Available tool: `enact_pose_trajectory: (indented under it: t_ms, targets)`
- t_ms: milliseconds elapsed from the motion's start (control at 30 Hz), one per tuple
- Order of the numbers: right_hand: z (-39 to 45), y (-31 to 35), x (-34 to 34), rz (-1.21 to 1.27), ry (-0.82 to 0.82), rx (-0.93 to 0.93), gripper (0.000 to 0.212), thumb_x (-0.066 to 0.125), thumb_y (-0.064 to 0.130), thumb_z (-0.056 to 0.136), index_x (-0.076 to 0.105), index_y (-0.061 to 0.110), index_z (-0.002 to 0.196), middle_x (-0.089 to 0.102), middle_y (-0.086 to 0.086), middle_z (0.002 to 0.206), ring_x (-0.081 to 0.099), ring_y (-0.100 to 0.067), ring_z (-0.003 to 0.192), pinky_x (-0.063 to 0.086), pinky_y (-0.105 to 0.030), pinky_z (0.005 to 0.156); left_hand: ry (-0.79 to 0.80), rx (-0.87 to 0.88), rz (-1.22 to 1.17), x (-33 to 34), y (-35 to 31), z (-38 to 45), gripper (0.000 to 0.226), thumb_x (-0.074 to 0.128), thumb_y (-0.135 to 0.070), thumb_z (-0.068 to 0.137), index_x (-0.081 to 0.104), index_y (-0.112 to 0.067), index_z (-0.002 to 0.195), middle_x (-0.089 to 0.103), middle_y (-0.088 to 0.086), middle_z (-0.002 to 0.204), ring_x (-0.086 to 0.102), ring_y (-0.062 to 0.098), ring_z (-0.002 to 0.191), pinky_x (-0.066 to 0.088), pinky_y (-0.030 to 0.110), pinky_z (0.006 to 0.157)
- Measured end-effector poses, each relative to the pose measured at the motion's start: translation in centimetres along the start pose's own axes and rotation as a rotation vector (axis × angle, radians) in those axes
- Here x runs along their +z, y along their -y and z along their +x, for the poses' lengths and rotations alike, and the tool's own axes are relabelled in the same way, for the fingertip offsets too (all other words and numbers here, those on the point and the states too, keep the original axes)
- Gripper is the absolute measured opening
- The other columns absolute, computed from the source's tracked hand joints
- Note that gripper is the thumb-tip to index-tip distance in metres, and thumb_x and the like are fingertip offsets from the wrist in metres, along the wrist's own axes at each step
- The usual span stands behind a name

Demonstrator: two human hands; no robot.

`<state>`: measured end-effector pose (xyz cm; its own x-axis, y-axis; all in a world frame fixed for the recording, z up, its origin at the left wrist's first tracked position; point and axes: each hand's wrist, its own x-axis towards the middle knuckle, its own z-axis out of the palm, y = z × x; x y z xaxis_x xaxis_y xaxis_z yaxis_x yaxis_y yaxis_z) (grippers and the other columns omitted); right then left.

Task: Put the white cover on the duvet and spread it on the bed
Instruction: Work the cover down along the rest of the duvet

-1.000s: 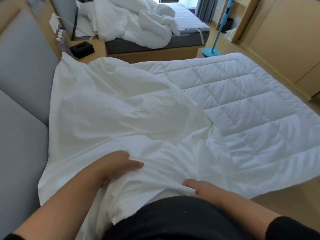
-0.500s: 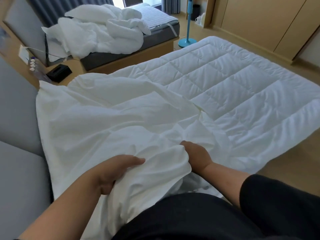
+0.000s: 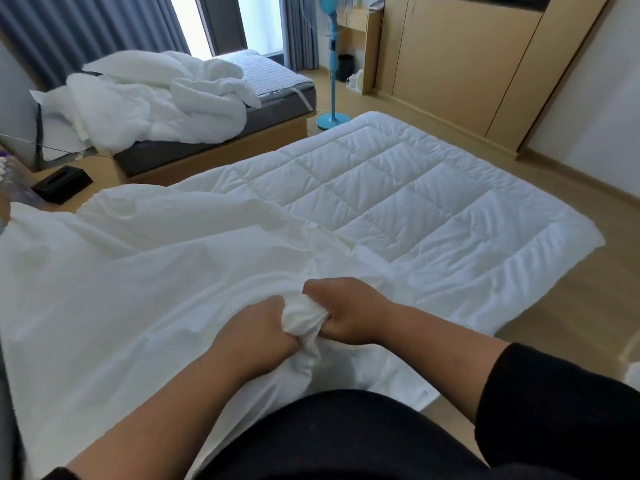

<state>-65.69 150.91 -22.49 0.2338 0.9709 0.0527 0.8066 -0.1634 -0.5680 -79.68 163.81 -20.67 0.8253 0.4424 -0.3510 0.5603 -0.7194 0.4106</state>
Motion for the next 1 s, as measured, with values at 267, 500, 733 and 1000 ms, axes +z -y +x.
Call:
enact_pose_trajectory:
  t_ms: [267, 500, 733, 1000]
  targets:
    - [-5.9, -18.3, 1.4, 0.879, -0.344, 1.149, 0.084, 0.066, 0.065, 0.083, 0.044, 0.016, 0.147, 0.047, -0.005, 0.149, 0.049, -0.026, 0.130, 0.040, -0.042, 0.109, -0.183, -0.192, -0.336, -1.9, -2.1, 0.5, 0.018, 0.074, -0.016, 0.059, 0.061, -0.009, 0.069, 0.066, 0.008, 0.069, 0.063, 0.028, 0.070, 0.046, 0.040, 0.061]
    - [-3.1, -20.2, 3.7, 1.749, 0.097, 0.909, 0.074, 0.059, 0.068, 0.083, 0.062, 0.019, 0.137, 0.063, -0.012, 0.137, 0.057, -0.034, 0.129, 0.036, -0.054, 0.116, -0.157, -0.281, -0.344, -2.8, -2.9, 2.3, 0.030, 0.068, -0.026, 0.048, 0.059, -0.008, 0.070, 0.064, 0.011, 0.070, 0.063, 0.034, 0.072, 0.048, 0.048, 0.065]
    - [0.6, -17.0, 2.3, 1.831, 0.334, 0.563, 0.074, 0.095, 0.034, 0.061, 0.069, 0.009, 0.126, 0.069, -0.014, 0.120, 0.068, -0.030, 0.109, 0.056, -0.045, 0.091, -0.201, -0.319, -0.423, -4.5, -1.6, 2.5, 0.039, 0.068, -0.027, 0.050, 0.062, -0.004, 0.081, 0.067, 0.017, 0.081, 0.065, 0.040, 0.082, 0.052, 0.058, 0.071]
    - [-0.6, -19.8, -1.9, 1.240, 0.226, 0.738, 0.047, 0.080, 0.013, 0.062, 0.075, 0.006, 0.108, 0.075, -0.017, 0.104, 0.073, -0.033, 0.095, 0.060, -0.049, 0.085, -0.405, -0.387, -0.399, -8.3, 1.4, 2.1, 0.031, 0.062, -0.027, 0.048, 0.065, -0.007, 0.072, 0.067, 0.010, 0.071, 0.063, 0.030, 0.070, 0.045, 0.037, 0.063]
